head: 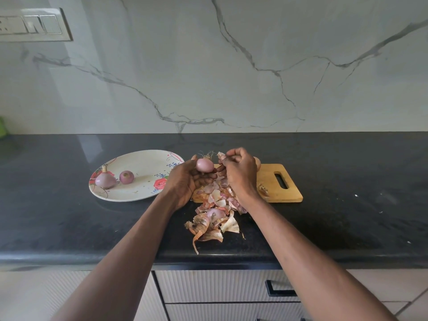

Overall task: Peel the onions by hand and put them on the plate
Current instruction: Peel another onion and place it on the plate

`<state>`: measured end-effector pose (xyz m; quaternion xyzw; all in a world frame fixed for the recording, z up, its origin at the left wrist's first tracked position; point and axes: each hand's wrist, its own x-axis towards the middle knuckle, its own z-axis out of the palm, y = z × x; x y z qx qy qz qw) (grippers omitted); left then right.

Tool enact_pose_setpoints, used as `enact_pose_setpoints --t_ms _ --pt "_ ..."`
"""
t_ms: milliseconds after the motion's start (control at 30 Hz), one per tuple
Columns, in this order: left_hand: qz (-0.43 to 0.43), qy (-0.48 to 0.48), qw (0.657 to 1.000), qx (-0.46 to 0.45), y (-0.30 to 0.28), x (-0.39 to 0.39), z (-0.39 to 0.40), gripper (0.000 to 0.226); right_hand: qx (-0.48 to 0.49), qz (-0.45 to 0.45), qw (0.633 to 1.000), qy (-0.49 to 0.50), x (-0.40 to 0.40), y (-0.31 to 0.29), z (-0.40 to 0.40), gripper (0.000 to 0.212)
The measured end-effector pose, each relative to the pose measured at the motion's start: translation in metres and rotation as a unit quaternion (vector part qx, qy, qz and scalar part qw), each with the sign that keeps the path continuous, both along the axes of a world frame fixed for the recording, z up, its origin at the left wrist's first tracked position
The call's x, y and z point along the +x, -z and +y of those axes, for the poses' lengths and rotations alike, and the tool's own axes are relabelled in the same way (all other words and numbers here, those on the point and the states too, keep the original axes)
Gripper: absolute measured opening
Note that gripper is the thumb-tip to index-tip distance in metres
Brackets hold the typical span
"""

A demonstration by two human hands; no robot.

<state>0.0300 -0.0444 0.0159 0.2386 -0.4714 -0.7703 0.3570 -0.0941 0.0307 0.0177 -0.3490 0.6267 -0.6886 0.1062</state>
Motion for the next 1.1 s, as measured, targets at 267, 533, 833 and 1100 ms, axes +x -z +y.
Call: enact_pose_setpoints --t_ms 267,533,833,1100 --pt "0.029 -0.006 0.997 0.073 0.0 0.001 -0.003 0.052 0.08 0.155 0.985 0.019 0.005 -0.001 0.007 0.012" --pt "0.018 0.003 0.999 0.038 0.001 0.001 -0.003 0.052 0.05 0.21 0.975 -0.055 0.012 0.0 0.005 0.027" --pt "0.036 0.008 0.999 0.012 -0.004 0.001 0.004 0.019 0.051 0.126 0.991 0.008 0.004 0.001 0.002 0.01" --pt "0.05 0.024 0.998 -0.003 -0.004 0.001 0.003 0.018 0.137 0.115 0.983 -0.05 0.002 -0.001 0.0 0.072"
